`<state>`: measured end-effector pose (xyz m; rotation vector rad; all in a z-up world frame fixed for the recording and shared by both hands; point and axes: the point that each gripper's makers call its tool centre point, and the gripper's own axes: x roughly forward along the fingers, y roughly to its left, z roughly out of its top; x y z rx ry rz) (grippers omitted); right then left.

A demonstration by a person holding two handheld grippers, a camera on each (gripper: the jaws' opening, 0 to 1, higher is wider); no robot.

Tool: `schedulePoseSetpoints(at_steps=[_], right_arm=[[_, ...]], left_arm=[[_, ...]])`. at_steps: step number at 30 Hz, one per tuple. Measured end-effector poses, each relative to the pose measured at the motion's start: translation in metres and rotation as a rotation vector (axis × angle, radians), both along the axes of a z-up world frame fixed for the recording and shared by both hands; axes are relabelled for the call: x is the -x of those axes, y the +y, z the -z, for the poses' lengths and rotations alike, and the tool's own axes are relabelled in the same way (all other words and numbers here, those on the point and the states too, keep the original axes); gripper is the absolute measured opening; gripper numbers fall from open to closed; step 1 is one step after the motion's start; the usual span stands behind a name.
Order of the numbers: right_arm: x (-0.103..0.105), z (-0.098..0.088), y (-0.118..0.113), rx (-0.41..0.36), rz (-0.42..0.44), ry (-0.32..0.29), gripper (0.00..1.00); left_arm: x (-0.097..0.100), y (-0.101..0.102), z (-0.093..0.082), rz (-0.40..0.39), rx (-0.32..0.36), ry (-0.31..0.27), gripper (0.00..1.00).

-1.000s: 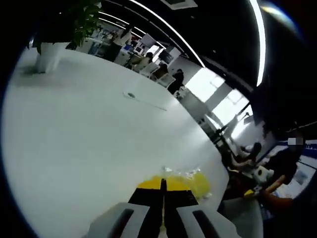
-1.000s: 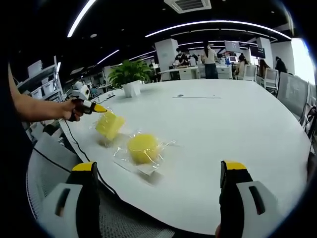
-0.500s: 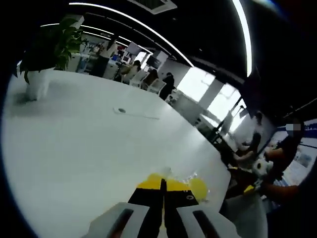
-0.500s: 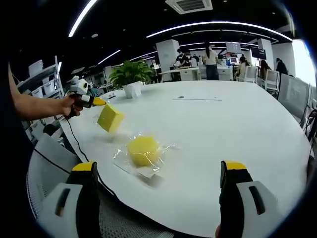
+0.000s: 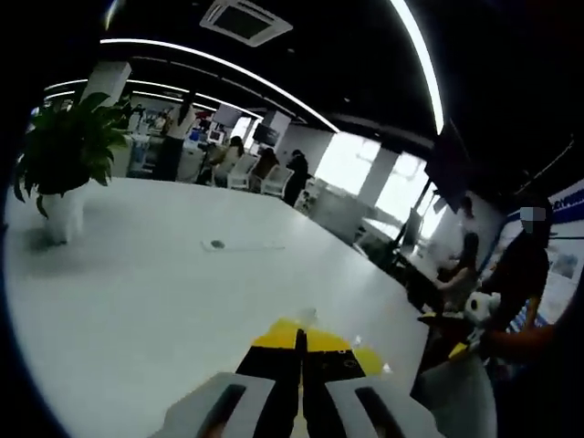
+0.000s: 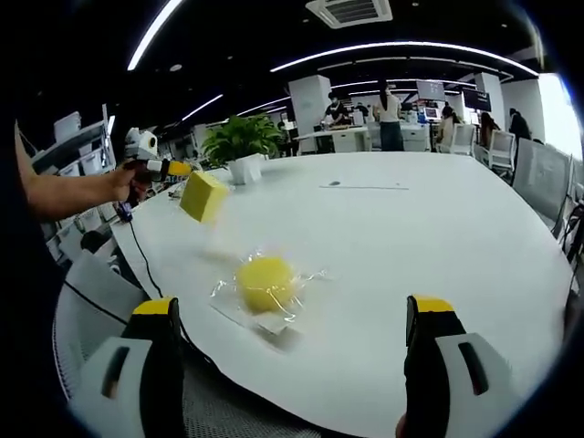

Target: Compare the silicone blocks by pressing each to a similar depth, holding the contact briefly, and releasing to observe deformation and rebound differences across the visible hardness samples.

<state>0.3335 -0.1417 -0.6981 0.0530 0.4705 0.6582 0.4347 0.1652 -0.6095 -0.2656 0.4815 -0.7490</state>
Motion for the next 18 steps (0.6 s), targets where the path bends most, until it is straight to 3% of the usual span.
schedulePoseSetpoints(at_steps=[18], right_arm=[[-0.007,-0.018,0.003,-0.042,0.007,-0.035,0.96]], left_arm=[[0.001,-0.015,-0.063,0.044,0.004,-0.129,0.0]])
